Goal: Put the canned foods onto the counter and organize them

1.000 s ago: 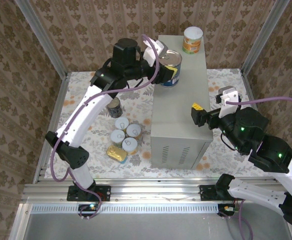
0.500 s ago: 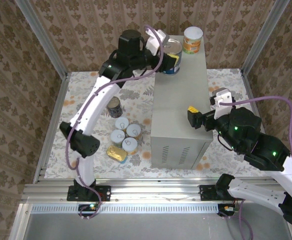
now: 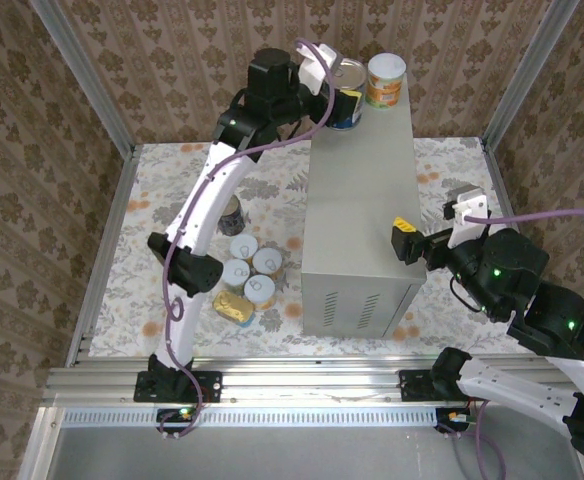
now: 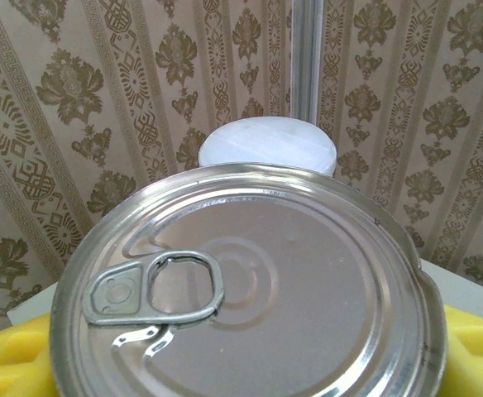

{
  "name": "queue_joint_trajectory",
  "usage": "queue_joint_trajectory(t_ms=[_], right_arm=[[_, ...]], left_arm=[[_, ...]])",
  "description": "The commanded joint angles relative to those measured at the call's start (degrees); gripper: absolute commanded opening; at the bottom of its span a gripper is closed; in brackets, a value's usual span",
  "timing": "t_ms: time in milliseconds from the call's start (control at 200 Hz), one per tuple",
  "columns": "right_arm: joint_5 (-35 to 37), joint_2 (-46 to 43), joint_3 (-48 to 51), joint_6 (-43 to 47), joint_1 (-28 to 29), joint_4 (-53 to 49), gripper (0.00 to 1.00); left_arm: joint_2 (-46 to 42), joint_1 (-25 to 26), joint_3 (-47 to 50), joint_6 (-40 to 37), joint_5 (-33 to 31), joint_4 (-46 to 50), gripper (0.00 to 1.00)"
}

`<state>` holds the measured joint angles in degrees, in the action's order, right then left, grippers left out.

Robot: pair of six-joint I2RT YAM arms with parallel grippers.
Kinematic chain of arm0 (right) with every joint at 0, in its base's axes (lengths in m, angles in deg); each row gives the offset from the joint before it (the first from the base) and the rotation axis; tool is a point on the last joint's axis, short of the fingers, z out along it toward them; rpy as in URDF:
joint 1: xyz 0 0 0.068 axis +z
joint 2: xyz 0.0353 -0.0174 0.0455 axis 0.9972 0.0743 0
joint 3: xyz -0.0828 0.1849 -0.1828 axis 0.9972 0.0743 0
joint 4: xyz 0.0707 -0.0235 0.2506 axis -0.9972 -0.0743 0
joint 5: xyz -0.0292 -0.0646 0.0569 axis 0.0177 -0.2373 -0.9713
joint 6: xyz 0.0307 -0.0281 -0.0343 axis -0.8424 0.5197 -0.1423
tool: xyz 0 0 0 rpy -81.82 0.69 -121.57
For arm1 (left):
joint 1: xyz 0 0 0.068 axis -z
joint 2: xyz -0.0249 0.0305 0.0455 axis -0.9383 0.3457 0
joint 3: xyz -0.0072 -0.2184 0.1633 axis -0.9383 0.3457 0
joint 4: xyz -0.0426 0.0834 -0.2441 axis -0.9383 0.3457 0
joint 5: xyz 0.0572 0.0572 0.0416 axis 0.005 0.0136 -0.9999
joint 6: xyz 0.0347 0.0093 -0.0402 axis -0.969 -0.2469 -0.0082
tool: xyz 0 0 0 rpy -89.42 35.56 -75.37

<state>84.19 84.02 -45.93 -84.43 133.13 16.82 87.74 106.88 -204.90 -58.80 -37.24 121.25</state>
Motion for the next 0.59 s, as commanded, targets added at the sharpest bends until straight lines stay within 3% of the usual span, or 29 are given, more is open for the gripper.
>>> queue_joint_trajectory(t_ms=[0, 260, 590], right_arm=[[1.9, 0.2, 0.5, -0.4, -0.3, 0.1, 1.00], [1.4, 0.4, 1.1, -0.5, -0.3, 0.2, 1.00], [1.6, -1.1, 1.8, -0.7, -0.3, -0.4, 1.00]], left_arm=[[0.9, -1.1, 0.3, -2.7, -0.4, 2.2, 0.83], [-3.0, -1.1, 9.2, -2.0, -0.7, -1.0, 0.91], [-7.2, -1.0, 17.1, -1.7, -2.6, -3.7, 0.89]])
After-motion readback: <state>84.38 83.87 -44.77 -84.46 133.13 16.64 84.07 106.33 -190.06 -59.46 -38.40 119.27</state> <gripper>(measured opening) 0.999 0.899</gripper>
